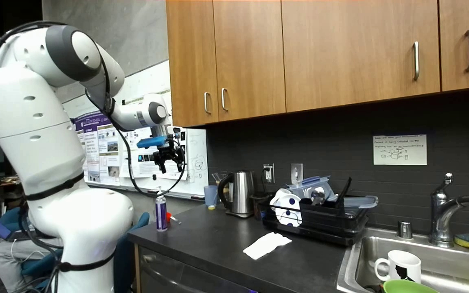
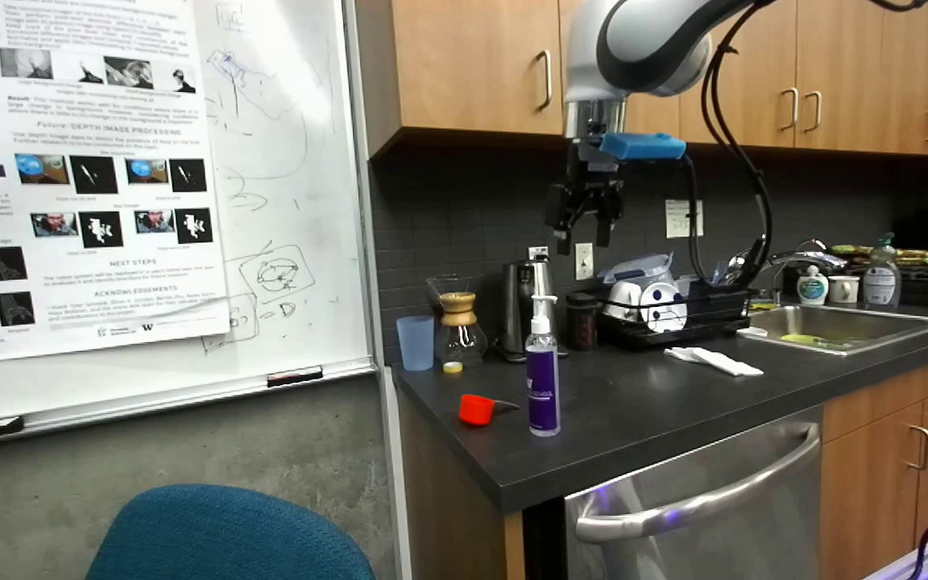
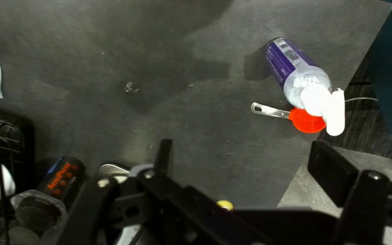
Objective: Press the bottle downwards and then move it forward to the left
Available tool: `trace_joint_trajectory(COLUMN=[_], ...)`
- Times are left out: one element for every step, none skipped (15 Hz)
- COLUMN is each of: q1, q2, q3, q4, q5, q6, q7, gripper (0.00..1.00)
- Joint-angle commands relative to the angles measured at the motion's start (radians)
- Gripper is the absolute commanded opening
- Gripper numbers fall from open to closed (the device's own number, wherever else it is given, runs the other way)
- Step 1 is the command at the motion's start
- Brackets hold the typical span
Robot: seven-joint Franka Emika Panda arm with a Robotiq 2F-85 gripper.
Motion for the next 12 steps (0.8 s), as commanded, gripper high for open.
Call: trace_joint_trajectory(q1=[-0.036,-0.048,-0.059,-0.069,-0.08,-0.088,-0.098,-0.108,-0.116,-0.1,-0.106,-0.11], q2=[-0.061,-0.062,-0.06,-0.056,-0.048,-0.04,-0.029,-0.02,-0.008,-0.037,-0.031,-0.024], q3=[-0.011,-0.014,-0.021,-0.027,-0.038,-0.047,-0.057,-0.068,-0.08,-0.068,-0.077,-0.083], q4=[-0.004,0.002,0.006,0.01,0.015,0.019,0.024,0.028,0.03,0.003,0.003,0.004], q5=[-0.041,-0.051,-0.059,-0.064,-0.066,-0.064,-0.064,-0.064,-0.057,-0.055,-0.055,-0.055], q6=[-0.066,-0.084,-0.096,-0.108,-0.117,-0.124,-0.13,-0.127,-0.124,-0.103,-0.103,-0.103], q7=[0.047,0.052,0.055,0.055,0.052,0.047,0.042,0.039,0.036,0.038,0.037,0.036], gripper=[1.0,1.0,1.0,1.0,1.0,1.0,1.0,1.0,1.0,1.0,1.0,1.0])
